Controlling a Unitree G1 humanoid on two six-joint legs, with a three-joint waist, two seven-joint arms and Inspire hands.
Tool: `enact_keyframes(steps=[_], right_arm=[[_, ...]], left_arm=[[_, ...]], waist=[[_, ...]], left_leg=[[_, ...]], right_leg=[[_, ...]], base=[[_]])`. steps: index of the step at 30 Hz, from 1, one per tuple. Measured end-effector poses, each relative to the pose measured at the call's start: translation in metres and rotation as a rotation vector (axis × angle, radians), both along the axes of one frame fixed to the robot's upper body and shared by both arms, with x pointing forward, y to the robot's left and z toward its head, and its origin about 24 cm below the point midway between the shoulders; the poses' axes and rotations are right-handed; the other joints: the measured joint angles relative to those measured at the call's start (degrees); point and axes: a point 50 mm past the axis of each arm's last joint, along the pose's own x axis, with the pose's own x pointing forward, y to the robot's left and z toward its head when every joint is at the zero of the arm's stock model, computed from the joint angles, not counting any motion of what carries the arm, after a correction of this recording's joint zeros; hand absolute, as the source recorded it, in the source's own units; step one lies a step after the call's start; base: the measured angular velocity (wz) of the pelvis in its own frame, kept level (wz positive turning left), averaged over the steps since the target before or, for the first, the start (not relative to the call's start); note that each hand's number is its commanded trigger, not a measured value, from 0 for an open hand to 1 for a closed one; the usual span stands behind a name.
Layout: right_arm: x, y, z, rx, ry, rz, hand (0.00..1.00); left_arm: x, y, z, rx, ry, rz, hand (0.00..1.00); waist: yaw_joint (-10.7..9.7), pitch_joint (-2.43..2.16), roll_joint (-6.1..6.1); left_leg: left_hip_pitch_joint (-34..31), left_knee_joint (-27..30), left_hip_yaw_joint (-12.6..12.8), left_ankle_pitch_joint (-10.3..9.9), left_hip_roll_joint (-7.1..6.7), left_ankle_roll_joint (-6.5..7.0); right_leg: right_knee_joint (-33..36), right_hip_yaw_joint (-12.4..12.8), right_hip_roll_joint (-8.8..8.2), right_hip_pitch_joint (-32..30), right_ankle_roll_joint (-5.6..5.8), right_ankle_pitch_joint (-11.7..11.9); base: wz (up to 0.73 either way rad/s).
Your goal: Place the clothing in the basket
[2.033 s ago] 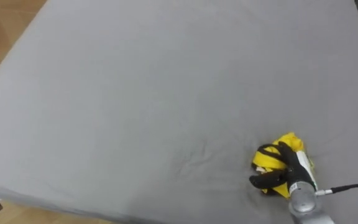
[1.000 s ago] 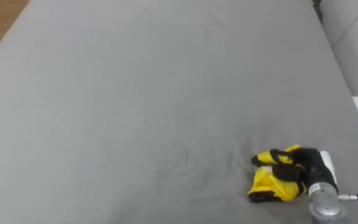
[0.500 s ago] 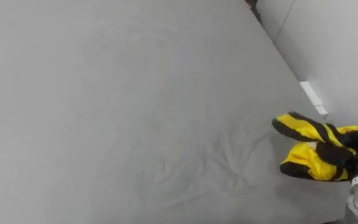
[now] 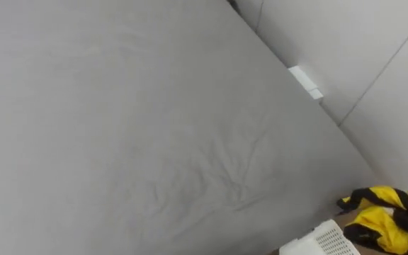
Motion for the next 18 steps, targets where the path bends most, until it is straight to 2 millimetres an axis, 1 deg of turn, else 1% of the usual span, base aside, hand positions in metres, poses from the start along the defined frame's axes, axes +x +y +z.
enact_keyframes(steps=[2,5,7,8,9,10,11,12,13,14,15,16,17,18], right_arm=[[-0.005,0.000,-0.003,0.002,0.018,-0.006,1.00],[-0.016,0.002,-0.009,0.012,0.048,-0.020,1.00],[-0.017,0.004,-0.011,0.017,0.052,-0.022,1.00],[-0.016,0.005,-0.012,0.019,0.055,-0.021,1.00],[-0.014,0.006,-0.015,0.032,0.064,-0.027,1.00],[-0.013,0.006,-0.017,0.038,0.069,-0.029,1.00],[-0.008,0.008,-0.019,0.052,0.072,-0.030,1.00],[-0.001,0.010,-0.020,0.059,0.068,-0.032,1.00],[0.002,0.010,-0.019,0.058,0.064,-0.033,1.00],[0.010,0.011,-0.018,0.058,0.054,-0.031,1.00],[0.016,0.011,-0.016,0.052,0.047,-0.026,1.00],[0.020,0.011,-0.016,0.050,0.046,-0.017,1.00],[0.028,0.013,-0.015,0.053,0.044,-0.001,1.00],[0.036,0.015,-0.014,0.060,0.035,0.006,1.00]], left_arm=[[-0.005,-0.001,0.000,-0.005,0.026,0.008,0.00],[-0.008,-0.001,0.000,-0.005,0.053,0.014,0.00],[-0.007,-0.002,0.000,-0.004,0.059,0.001,0.00],[-0.004,-0.003,-0.001,-0.005,0.056,-0.011,0.00],[0.000,-0.003,-0.001,-0.006,0.050,-0.015,0.00],[0.003,-0.003,-0.001,-0.006,0.046,-0.021,0.00],[0.009,-0.005,-0.002,-0.008,0.039,-0.039,0.00],[0.018,-0.008,-0.003,-0.012,0.034,-0.069,0.00],[0.022,-0.008,-0.004,-0.012,0.032,-0.077,0.00],[0.029,-0.011,-0.005,-0.021,0.029,-0.098,0.00],[0.035,-0.014,-0.006,-0.036,0.019,-0.104,0.00],[0.038,-0.015,-0.006,-0.039,0.014,-0.112,0.00],[0.042,-0.018,-0.006,-0.045,0.006,-0.117,0.00],[0.044,-0.019,-0.007,-0.048,-0.004,-0.129,0.00]], waist=[[-0.2,-0.08,0.40],[-1.1,-0.06,0.56],[-1.6,-0.10,0.93],[-1.6,0.02,1.30],[-1.8,0.05,1.64],[-1.8,0.13,1.77],[-1.8,0.26,2.16],[-1.8,0.33,2.86],[-1.7,0.40,3.28],[-1.7,0.44,4.40],[-1.6,0.33,5.56],[-1.6,0.43,5.94],[-1.5,0.32,6.49],[-1.3,0.31,6.95]], left_leg=[[0.0,0.1,1.2,-0.4,0.38,-0.56],[-0.7,0.2,1.5,-0.4,0.39,-0.59],[-2.1,0.7,2.2,-0.5,0.63,-0.73],[-3.5,1.3,2.6,-0.6,0.88,-0.80],[-4.8,1.8,2.7,-0.7,1.15,-0.78],[-5.5,2.0,3.0,-0.7,1.20,-0.76],[-7.4,2.7,3.5,-0.9,1.25,-0.51],[-9.2,3.0,3.5,-0.9,1.22,-0.44],[-10.0,3.0,3.5,-1.0,1.21,-0.41],[-11.4,3.0,3.5,-1.1,1.18,-0.14],[-12.7,3.1,3.5,-1.4,1.14,0.30],[-13.2,3.2,3.5,-1.4,1.05,0.42],[-14.4,3.4,3.6,-1.3,0.39,0.62],[-15.7,3.6,4.0,-1.2,0.34,0.89]], right_leg=[[0.0,1.3,0.54,-0.6,-0.16,0.4],[0.6,2.8,1.05,-1.8,-0.31,0.7],[1.3,3.5,1.29,-3.7,-0.31,1.0],[2.0,3.7,1.33,-5.1,-0.27,1.3],[2.5,3.8,1.35,-6.6,-0.18,1.5],[2.8,4.0,1.43,-7.5,-0.15,1.5],[3.6,4.1,1.45,-9.6,-0.05,1.6],[4.6,4.2,1.44,-11.8,0.17,1.8],[5.1,4.2,1.44,-12.7,0.23,1.8],[5.8,4.2,1.48,-14.4,0.42,2.0],[6.6,4.2,1.50,-16.0,0.52,2.0],[7.3,4.3,1.47,-16.8,0.57,2.0],[8.5,4.7,1.40,-18.8,0.72,1.9],[9.7,5.4,1.42,-20.6,0.89,1.8]], base=[[-0.50],[-0.30],[-0.22],[-0.16],[-0.14],[-0.10],[-0.08],[-0.06],[0.00],[0.00],[0.00],[-0.05],[-0.12],[-0.14]])
